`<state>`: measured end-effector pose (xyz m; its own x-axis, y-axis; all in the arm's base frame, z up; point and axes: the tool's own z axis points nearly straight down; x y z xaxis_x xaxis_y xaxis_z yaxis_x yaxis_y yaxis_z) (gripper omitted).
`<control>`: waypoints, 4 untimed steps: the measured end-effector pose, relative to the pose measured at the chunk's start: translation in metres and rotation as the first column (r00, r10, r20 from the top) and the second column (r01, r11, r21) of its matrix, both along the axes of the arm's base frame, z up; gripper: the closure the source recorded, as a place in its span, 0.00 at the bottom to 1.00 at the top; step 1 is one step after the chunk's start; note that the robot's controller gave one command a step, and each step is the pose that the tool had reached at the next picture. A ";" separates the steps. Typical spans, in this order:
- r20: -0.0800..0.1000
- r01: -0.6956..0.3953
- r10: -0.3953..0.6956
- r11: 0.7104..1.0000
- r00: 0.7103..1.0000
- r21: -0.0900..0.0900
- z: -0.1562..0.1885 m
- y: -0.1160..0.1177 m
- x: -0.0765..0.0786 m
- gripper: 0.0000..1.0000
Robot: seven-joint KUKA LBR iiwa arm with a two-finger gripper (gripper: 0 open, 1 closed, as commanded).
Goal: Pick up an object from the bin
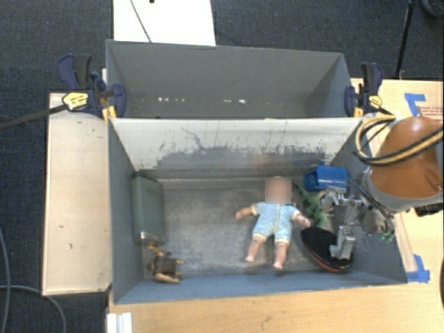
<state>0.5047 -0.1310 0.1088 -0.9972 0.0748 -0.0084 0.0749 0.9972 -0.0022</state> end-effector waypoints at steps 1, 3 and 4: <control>-0.014 0.110 -0.110 0.994 0.994 0.007 -0.025 0.007 -0.006 0.00; -0.002 0.353 -0.352 0.936 0.936 0.005 -0.037 0.054 -0.011 1.00; -0.003 0.352 -0.352 0.936 0.936 0.005 -0.037 0.053 -0.011 1.00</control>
Offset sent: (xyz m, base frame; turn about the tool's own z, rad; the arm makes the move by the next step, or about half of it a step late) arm -0.0043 0.0204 -0.0324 0.2494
